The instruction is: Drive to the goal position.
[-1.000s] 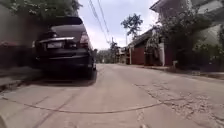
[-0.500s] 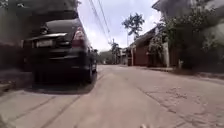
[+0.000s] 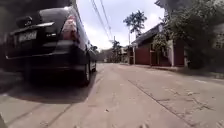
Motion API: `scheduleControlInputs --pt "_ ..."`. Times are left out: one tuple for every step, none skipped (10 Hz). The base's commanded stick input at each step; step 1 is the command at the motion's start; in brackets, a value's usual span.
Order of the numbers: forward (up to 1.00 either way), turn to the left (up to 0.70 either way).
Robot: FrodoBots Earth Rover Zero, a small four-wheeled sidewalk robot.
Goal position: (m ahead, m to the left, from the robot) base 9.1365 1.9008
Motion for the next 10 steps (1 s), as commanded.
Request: scheduleControlInputs --pt "1.00 0.00" --pt "1.00 0.00" --pt "1.00 0.00" --pt "1.00 0.00" --pt "1.00 0.00" --pt "1.00 0.00" --pt "1.00 0.00" --pt "1.00 0.00" --pt "1.00 0.00" --pt "1.00 0.00"
